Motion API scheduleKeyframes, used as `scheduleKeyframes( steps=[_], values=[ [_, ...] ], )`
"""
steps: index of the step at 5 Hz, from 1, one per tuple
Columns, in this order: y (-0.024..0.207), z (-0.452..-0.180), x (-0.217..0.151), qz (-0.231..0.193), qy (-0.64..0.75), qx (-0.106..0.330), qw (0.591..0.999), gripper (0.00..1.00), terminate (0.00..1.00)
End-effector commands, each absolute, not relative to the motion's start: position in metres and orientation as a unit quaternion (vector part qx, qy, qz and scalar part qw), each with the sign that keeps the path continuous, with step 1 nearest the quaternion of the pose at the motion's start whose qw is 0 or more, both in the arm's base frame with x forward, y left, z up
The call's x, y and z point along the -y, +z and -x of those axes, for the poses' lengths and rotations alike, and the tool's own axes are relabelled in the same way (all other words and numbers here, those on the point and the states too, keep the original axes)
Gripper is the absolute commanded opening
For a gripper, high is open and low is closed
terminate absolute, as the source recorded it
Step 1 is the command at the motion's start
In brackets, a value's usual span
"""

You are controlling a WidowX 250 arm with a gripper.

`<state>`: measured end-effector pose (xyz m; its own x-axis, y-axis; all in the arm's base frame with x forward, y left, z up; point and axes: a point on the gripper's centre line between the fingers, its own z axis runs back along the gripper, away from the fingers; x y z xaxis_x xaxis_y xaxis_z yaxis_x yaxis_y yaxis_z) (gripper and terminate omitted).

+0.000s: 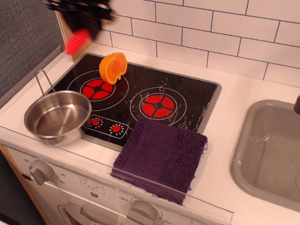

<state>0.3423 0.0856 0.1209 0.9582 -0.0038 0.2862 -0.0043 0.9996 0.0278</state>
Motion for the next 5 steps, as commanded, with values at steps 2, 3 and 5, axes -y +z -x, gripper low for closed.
scheduleKeyframes(
  steps=[2, 3, 5],
  values=[
    [0.083, -0.351, -0.001, -0.009, -0.032, 0.119, 0.992, 0.00, 0.00],
    [0.065, -0.362, -0.001, -0.025, -0.001, 0.111, 0.994, 0.00, 0.00],
    [0.033, -0.380, 0.009, -0.015, -0.009, 0.094, 0.995, 0.00, 0.00]
  ],
)
